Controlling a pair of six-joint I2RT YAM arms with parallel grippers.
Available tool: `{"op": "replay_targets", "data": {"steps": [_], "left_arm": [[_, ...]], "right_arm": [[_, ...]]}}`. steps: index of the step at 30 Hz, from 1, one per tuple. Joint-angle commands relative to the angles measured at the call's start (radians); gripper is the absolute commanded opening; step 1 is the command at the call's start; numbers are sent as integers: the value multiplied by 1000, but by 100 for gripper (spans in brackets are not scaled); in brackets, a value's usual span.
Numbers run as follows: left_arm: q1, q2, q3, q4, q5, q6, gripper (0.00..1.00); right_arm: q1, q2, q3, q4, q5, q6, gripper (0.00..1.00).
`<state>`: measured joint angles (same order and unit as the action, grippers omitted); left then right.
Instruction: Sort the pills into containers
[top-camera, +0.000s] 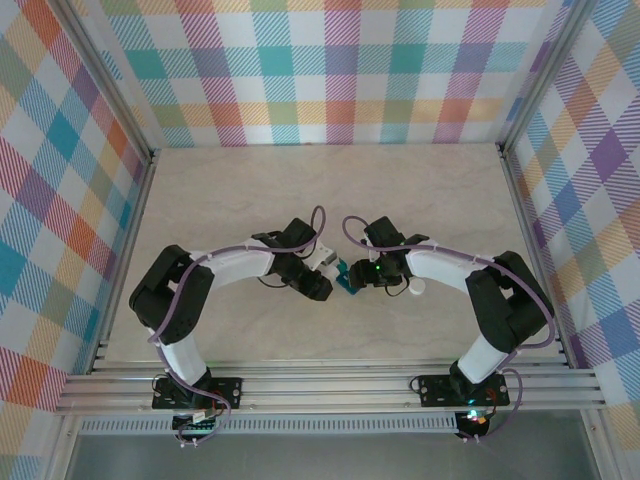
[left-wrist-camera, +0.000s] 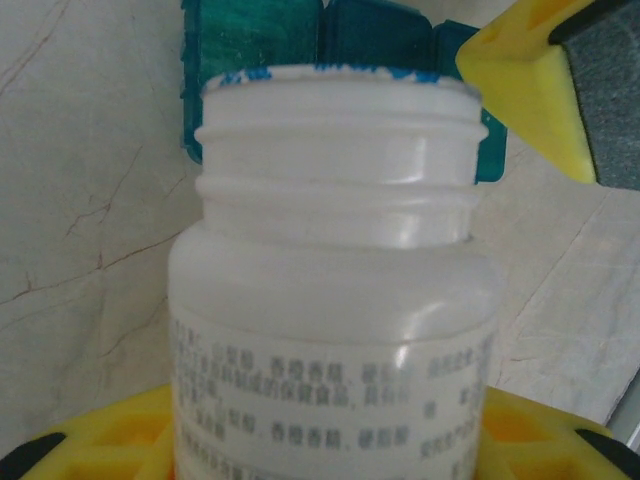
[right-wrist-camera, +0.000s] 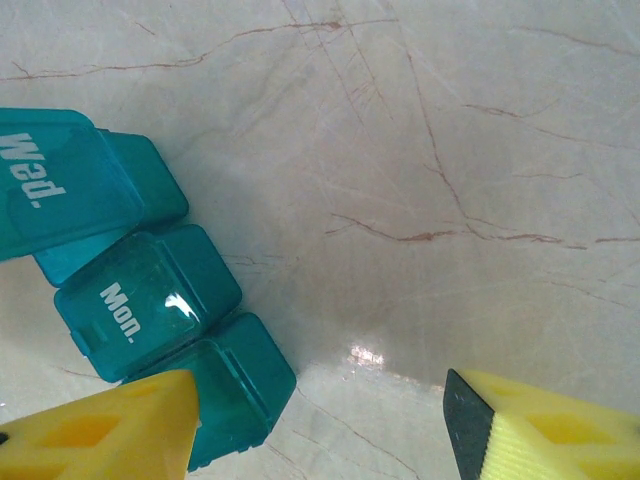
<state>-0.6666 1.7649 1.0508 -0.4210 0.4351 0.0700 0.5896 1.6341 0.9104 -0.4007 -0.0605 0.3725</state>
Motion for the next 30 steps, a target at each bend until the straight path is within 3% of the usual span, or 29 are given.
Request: {"op": "replay_targets", "data": {"steps": [1, 30], "left_arm": [[-16, 21, 47, -73, 5, 32, 0], [-15, 163, 261, -334, -84, 88, 0]], "right_arm": [[7, 13, -18, 5, -2, -8, 67], [7, 31, -33, 22, -12, 1, 67]]}}
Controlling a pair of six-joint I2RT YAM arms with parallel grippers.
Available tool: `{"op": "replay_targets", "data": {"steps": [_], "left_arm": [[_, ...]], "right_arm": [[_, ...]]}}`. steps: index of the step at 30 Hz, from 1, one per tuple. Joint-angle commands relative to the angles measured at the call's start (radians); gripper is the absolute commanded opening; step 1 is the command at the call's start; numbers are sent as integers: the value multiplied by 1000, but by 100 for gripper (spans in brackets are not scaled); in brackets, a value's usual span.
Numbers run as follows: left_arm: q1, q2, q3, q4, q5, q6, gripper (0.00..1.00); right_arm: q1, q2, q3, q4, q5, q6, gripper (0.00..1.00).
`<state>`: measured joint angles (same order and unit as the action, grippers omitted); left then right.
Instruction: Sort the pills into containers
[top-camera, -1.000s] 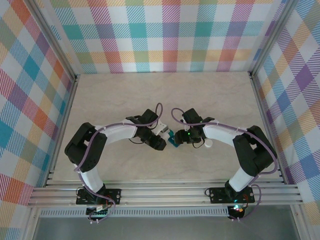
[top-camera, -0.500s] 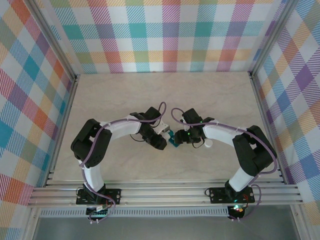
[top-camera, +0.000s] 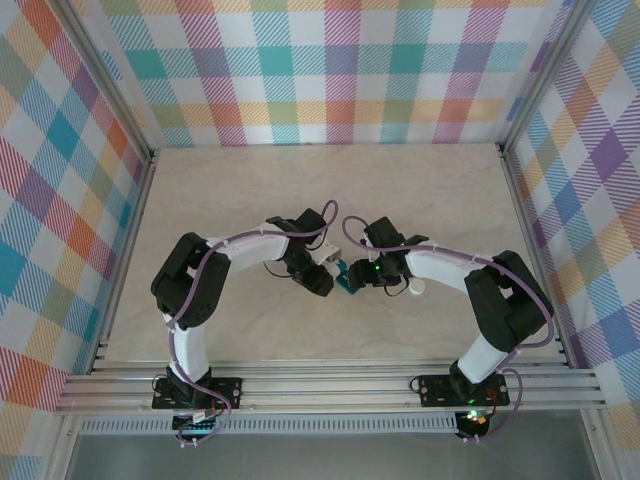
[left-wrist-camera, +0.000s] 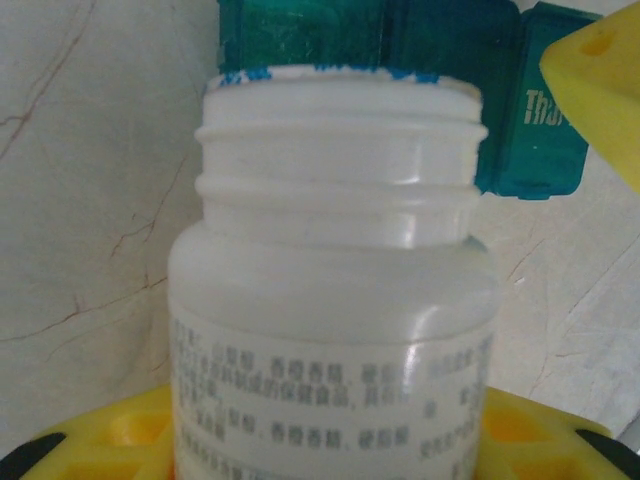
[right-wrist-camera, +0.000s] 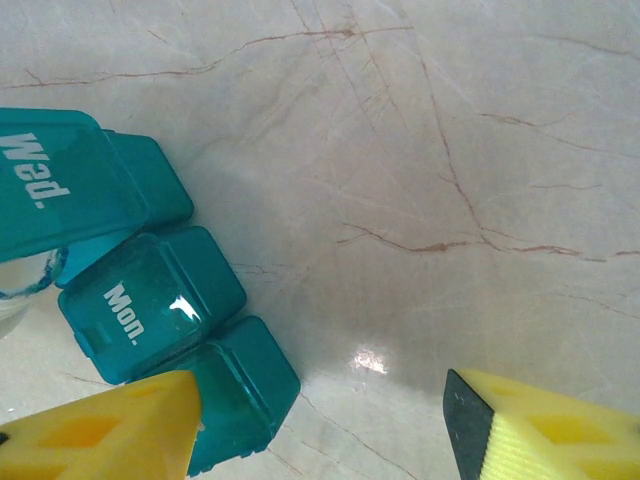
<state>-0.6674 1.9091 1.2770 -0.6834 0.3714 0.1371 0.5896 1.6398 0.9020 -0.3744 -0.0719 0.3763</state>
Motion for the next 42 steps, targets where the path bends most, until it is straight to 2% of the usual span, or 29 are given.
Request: {"op": "replay_targets", "data": {"steps": [1, 42], "left_arm": [[-14, 21, 41, -80, -21, 23, 0], [-14, 154, 286, -368, -82, 70, 0]], "right_arm": [[7, 26, -25, -5, 1, -3, 67], [7, 32, -32, 3, -8, 3, 67]]}}
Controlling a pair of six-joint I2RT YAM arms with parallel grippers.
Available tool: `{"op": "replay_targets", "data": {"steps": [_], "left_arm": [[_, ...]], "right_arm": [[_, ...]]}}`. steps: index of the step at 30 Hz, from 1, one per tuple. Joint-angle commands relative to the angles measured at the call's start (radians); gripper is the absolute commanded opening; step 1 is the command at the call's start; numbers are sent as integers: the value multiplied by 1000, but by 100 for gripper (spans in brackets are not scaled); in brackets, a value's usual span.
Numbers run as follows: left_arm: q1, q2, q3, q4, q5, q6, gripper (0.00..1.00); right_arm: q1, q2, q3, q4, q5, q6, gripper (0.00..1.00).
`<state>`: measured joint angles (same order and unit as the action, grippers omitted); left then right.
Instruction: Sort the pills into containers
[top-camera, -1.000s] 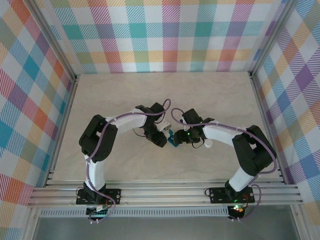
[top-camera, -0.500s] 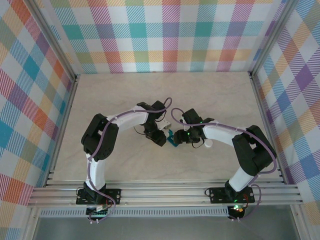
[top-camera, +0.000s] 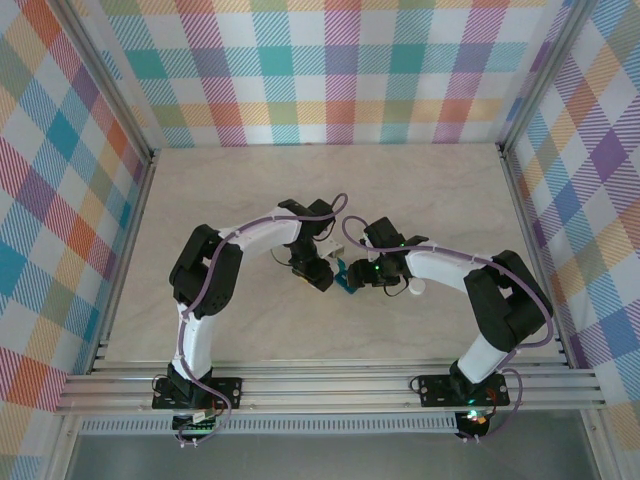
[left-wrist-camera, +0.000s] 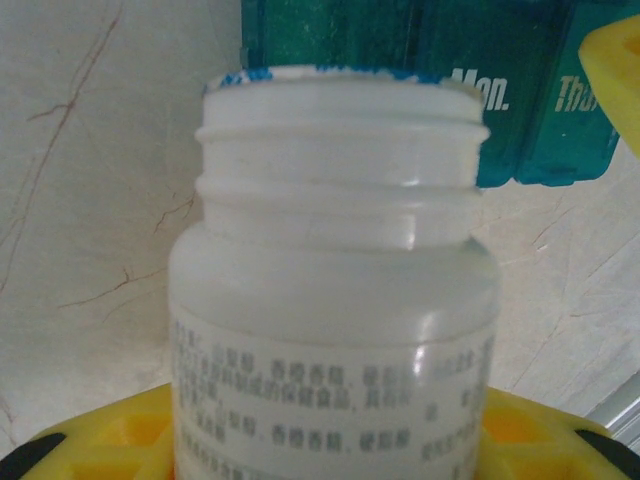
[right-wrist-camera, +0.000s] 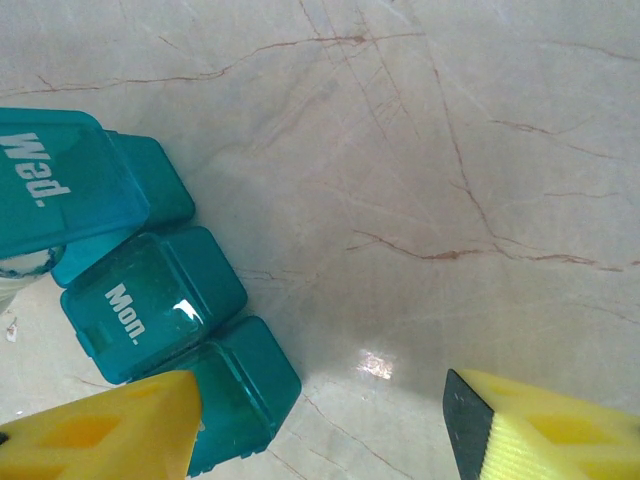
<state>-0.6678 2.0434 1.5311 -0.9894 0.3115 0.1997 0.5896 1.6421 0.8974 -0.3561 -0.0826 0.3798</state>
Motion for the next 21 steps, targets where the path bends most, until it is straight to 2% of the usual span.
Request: {"op": "replay_targets", "data": {"steps": [1, 21], "left_arm": [[-13, 21, 35, -66, -23, 8, 0], [-23, 73, 111, -147, -43, 25, 0]], "right_arm": [[7, 30, -28, -13, 3, 2, 67], [6, 30, -31, -8, -3, 8, 67]]}}
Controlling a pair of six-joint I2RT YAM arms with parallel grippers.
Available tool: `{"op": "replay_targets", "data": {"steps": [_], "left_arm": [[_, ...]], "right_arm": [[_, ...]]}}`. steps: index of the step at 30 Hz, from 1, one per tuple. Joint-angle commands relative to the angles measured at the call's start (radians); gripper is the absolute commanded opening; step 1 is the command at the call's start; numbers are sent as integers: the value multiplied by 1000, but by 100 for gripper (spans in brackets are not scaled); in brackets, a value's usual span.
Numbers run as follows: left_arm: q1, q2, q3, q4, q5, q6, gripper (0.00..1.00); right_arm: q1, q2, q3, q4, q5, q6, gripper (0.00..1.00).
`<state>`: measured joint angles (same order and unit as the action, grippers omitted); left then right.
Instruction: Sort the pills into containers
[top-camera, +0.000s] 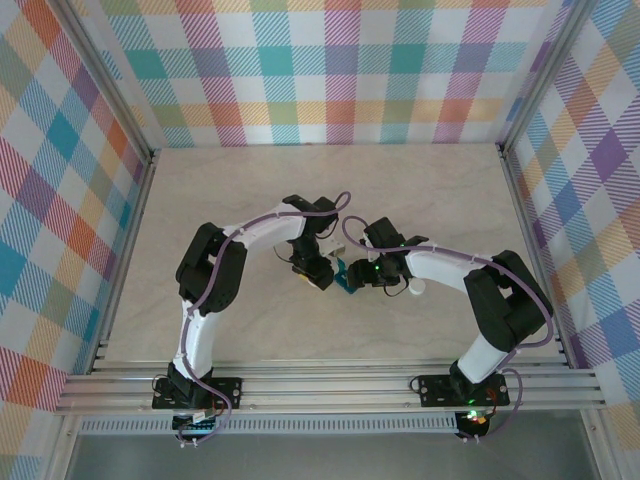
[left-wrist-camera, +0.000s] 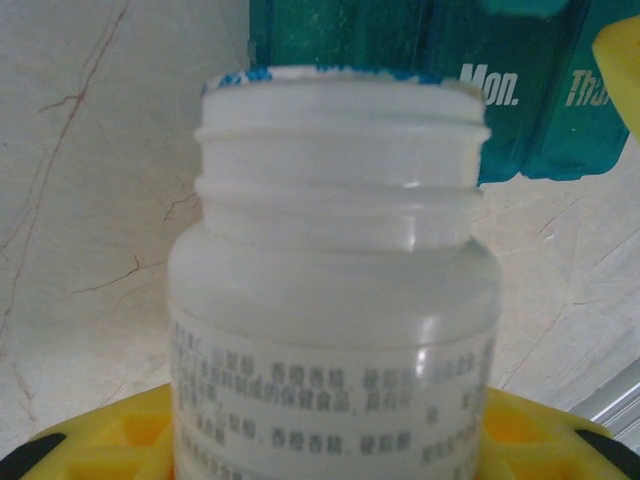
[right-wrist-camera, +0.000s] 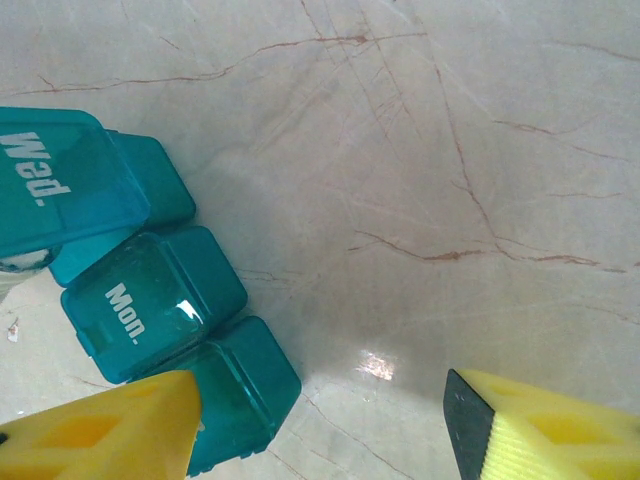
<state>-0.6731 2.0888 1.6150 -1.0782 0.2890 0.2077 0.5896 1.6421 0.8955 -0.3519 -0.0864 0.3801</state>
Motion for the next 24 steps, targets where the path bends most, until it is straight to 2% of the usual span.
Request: {"op": "replay_targets", "data": {"steps": [1, 24], "left_arm": [[-20, 30, 30, -61, -23, 18, 0], [-39, 37, 68, -108, -127, 8, 0]], "right_arm": [[7, 30, -29, -12, 0, 8, 67], [7, 32, -32, -11, 1, 8, 67]]}}
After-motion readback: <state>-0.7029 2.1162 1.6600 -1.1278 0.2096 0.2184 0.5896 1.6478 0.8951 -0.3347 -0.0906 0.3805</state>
